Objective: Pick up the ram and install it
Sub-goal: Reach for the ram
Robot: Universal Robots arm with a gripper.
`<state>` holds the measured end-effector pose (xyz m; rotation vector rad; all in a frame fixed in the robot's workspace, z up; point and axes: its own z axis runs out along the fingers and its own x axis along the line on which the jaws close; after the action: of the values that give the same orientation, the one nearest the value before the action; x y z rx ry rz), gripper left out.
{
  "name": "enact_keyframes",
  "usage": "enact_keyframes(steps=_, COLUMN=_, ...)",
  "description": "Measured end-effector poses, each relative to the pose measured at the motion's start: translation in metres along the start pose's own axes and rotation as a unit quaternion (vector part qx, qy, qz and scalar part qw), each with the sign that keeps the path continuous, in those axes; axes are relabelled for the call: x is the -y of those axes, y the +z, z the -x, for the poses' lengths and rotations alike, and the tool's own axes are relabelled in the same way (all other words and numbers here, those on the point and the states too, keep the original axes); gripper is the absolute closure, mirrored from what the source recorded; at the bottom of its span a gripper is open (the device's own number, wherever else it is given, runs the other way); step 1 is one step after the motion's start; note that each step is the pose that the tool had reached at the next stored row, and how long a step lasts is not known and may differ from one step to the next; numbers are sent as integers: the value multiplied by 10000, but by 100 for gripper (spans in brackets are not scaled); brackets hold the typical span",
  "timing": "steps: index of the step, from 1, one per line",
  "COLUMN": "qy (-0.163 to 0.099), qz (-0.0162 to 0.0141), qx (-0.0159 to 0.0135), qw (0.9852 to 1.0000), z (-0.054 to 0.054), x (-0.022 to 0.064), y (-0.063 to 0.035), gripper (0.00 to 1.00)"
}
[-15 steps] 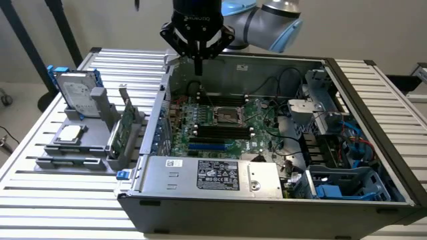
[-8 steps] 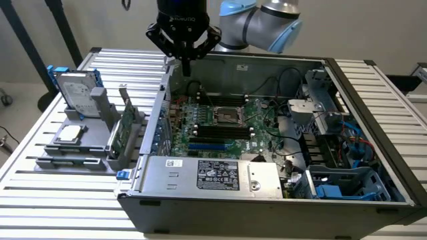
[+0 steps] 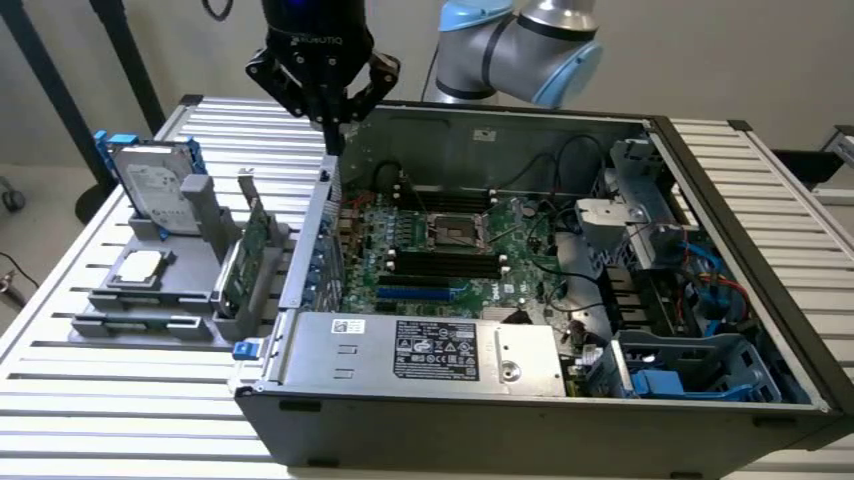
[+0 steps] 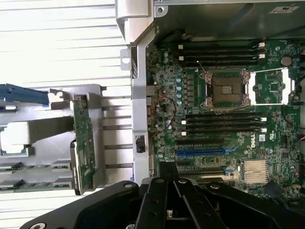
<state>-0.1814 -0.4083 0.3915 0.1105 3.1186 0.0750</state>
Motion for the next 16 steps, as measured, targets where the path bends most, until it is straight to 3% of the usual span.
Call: enact_keyframes(steps=16, qy=0, qz=-1, qx=-10, qw=10000, z=-716, x=166, y=-1, gripper=89)
